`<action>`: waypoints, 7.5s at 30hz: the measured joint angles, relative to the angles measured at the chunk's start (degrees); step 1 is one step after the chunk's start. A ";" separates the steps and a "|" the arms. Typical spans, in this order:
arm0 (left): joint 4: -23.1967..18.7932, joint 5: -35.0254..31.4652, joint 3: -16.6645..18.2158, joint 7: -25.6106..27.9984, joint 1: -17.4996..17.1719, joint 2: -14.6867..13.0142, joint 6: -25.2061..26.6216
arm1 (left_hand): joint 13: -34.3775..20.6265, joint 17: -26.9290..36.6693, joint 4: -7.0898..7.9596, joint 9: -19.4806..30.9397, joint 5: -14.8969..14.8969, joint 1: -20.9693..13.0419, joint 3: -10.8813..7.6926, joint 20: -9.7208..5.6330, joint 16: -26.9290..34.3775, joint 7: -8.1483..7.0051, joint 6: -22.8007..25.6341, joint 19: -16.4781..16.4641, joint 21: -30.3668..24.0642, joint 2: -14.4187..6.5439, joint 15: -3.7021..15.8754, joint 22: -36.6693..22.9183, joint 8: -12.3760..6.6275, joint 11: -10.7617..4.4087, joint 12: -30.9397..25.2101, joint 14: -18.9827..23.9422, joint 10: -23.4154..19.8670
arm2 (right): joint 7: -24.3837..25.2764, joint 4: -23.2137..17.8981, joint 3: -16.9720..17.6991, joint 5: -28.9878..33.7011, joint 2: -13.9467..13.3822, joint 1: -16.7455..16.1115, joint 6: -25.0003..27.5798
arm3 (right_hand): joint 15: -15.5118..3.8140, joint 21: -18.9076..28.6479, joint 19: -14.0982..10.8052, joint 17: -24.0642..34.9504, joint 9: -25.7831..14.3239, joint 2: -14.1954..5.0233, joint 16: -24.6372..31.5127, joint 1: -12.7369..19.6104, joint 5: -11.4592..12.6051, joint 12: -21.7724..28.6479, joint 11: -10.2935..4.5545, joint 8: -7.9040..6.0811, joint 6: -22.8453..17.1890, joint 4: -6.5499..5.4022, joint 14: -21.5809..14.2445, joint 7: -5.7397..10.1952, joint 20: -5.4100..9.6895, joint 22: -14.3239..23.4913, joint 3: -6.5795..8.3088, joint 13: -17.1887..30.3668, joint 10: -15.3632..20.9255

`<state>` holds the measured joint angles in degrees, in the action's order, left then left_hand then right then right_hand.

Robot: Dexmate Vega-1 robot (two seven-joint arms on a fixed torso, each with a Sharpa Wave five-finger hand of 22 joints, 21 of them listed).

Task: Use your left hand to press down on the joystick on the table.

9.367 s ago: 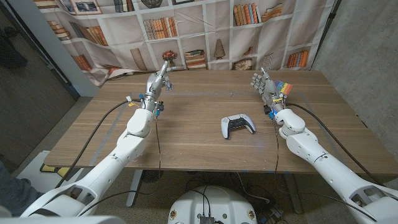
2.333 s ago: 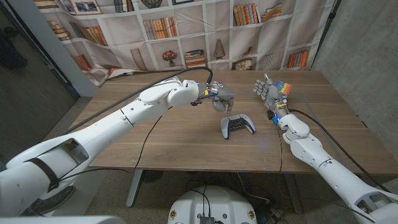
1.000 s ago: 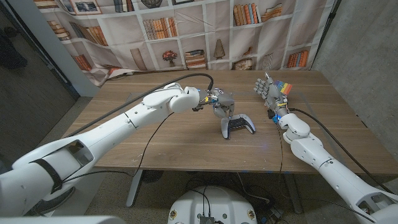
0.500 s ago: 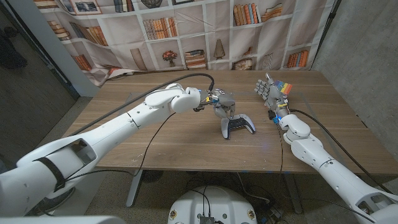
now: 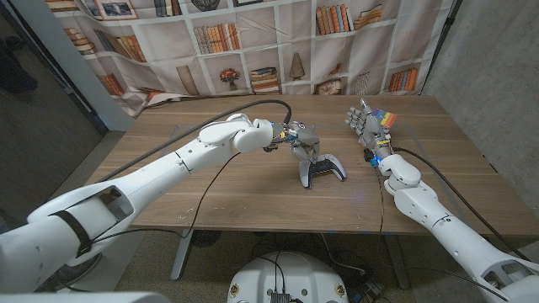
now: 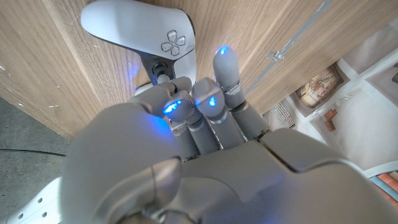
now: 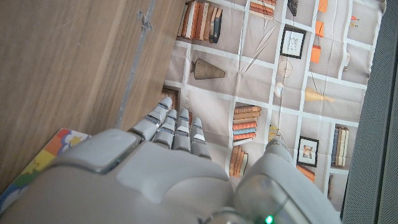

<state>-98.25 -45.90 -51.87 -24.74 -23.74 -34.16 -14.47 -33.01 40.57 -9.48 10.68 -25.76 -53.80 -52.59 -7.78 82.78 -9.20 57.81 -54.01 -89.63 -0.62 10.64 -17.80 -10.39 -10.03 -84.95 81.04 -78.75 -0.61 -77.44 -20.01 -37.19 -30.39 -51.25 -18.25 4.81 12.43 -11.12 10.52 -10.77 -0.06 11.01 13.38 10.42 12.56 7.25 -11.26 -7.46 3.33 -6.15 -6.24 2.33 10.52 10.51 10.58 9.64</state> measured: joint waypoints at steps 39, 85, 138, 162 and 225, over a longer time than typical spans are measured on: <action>0.45 -0.54 -1.14 -1.68 0.64 0.21 2.07 | 0.56 -0.08 -0.09 -0.05 0.48 0.84 -0.39 0.32 -0.01 0.20 1.46 0.32 0.01 0.22 0.21 0.09 0.13 0.00 0.43 0.21 0.00 | 0.07 0.18 0.26 -0.70 -0.07 -0.35 0.43 | -0.05 0.00 0.00 0.00 0.00 0.00 -0.22 0.00 0.00 0.00 0.00 0.00 0.00 -0.01 -0.03 0.00 0.00 0.00 0.01 0.00 0.00; -1.64 2.72 1.31 -0.54 -1.20 -1.77 0.98 | 1.02 -0.24 -0.17 0.00 0.98 1.50 -0.79 0.31 -0.01 0.09 2.39 0.31 0.01 -0.45 0.21 0.26 0.12 0.00 0.66 0.21 0.00 | 0.49 0.17 -0.16 -0.12 0.22 0.20 0.67 | -0.21 0.00 0.00 0.00 0.00 -0.22 -0.21 -0.22 0.00 -0.26 0.11 0.00 0.00 0.48 0.01 0.00 -0.01 0.00 0.01 0.00 0.11; 0.19 1.63 0.90 1.81 -1.73 -1.41 1.01 | 1.93 -0.34 -0.08 -0.04 1.19 2.10 -1.18 0.31 -0.01 0.19 3.03 0.31 0.01 -1.05 0.22 0.26 0.25 0.00 0.66 0.20 0.00 | 0.61 0.10 -0.37 -0.14 0.23 0.03 1.35 | -0.12 -0.34 0.00 0.00 0.00 -0.21 -0.21 -0.21 0.00 -0.23 0.10 0.00 0.00 0.63 -0.11 0.00 -0.01 -0.01 -0.15 0.00 0.10; 1.41 1.44 -0.21 1.13 -1.07 -0.57 1.30 | 1.72 -0.40 -0.08 -0.20 1.19 1.64 -1.18 0.31 -0.01 0.13 2.13 0.31 0.01 -0.59 0.42 0.26 0.24 -0.04 0.66 -0.01 0.04 | 0.33 -0.05 -0.04 -0.47 -0.09 -0.37 1.06 | -0.15 -0.33 0.01 0.00 0.00 -0.21 -0.21 -0.21 0.00 -0.23 0.10 0.00 0.00 0.79 -0.13 0.00 -0.01 -0.01 -0.31 0.00 0.10; -7.20 3.49 6.61 7.42 -5.53 -4.42 6.06 | 4.26 -0.69 0.00 0.14 1.83 1.14 -0.76 0.31 -0.01 1.79 -2.55 0.31 0.01 -0.09 0.42 0.26 0.44 -0.33 2.39 0.00 0.33 | 3.17 -6.26 1.11 0.99 -1.94 -3.58 0.19 | -0.14 -0.33 0.00 0.00 0.00 -0.43 -0.21 -0.44 0.00 -0.23 0.02 0.00 -0.31 0.96 -0.32 0.31 -0.01 0.00 -0.49 0.00 0.64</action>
<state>-105.45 -42.41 -45.26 -17.32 -29.28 -38.58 -8.41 -28.75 39.88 -9.48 10.82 -23.93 -52.66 -53.35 -7.47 82.76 -7.41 55.25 -53.71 -89.62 -0.72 11.05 -17.54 -9.95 -10.36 -82.56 81.04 -78.42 2.56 -83.70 -18.90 -36.19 -32.33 -54.83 -18.06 4.67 12.10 -11.12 10.52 -10.77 -0.49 10.80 12.95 10.42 12.33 7.27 -11.26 -7.77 4.29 -6.48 -5.93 2.32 10.52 10.02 10.58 10.28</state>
